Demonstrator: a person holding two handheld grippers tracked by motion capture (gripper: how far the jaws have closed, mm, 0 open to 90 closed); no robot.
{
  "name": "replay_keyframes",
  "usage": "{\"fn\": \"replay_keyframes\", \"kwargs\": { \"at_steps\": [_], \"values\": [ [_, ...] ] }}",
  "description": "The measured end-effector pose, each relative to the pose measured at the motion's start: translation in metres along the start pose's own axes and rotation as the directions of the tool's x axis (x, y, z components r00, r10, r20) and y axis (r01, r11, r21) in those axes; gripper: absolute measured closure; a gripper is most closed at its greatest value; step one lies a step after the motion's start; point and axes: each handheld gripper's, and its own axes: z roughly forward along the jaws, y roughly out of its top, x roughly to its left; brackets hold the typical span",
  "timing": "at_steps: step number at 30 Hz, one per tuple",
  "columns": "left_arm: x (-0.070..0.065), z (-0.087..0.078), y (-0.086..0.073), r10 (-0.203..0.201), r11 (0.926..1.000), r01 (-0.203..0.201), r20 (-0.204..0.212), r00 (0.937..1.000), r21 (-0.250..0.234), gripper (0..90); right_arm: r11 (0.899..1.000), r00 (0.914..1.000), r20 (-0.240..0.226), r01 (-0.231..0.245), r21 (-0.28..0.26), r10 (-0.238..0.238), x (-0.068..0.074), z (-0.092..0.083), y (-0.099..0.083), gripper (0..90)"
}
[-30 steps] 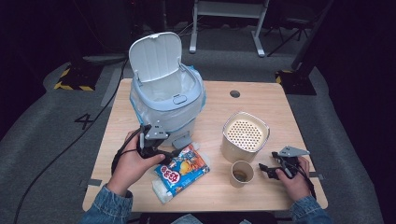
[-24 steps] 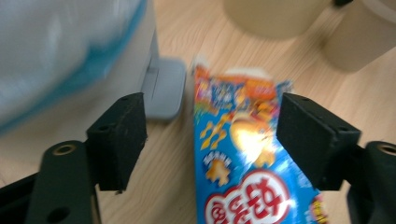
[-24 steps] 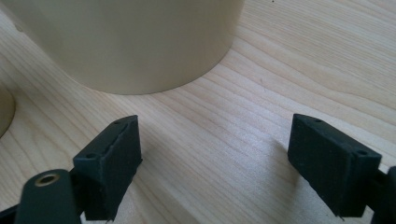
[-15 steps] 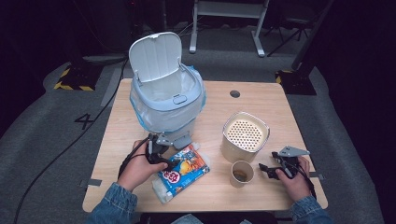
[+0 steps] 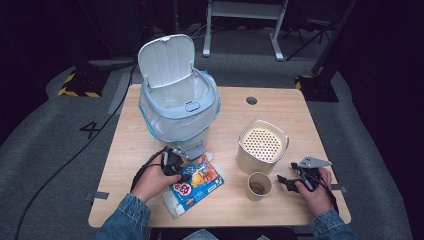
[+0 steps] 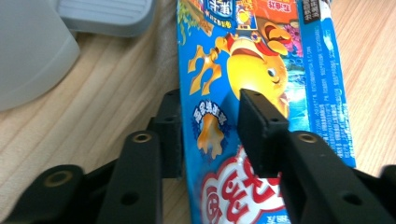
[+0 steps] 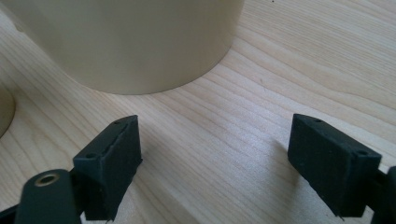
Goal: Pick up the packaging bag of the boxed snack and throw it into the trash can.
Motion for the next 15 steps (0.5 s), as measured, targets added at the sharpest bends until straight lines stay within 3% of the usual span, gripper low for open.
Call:
{"fn": "replay_keyframes", "kwargs": {
  "at_steps": [3,6,11,15],
  "values": [
    [-0.002,-0.003,0.002,0.011,0.9998,-0.012,0.005,0.9999,0.017,80.1,1.0,1.0,0.0,0.0,0.0,0.0,0.0,0.0,0.0,17.5],
    [-0.002,-0.006,0.002,0.014,0.9999,-0.014,0.0,0.9999,0.006,83.6,1.0,1.0,0.0,0.0,0.0,0.0,0.0,0.0,0.0,17.5],
    [-0.004,-0.024,-0.001,-0.004,0.9944,0.009,0.052,0.9987,-0.106,88.1,1.0,1.0,0.0,0.0,0.0,0.0,0.0,0.0,0.0,17.5],
    [-0.007,-0.04,-0.003,0.016,0.9819,-0.003,0.067,0.9976,-0.189,88.5,1.0,1.0,0.0,0.0,0.0,0.0,0.0,0.0,0.0,17.5]
  ]
}}
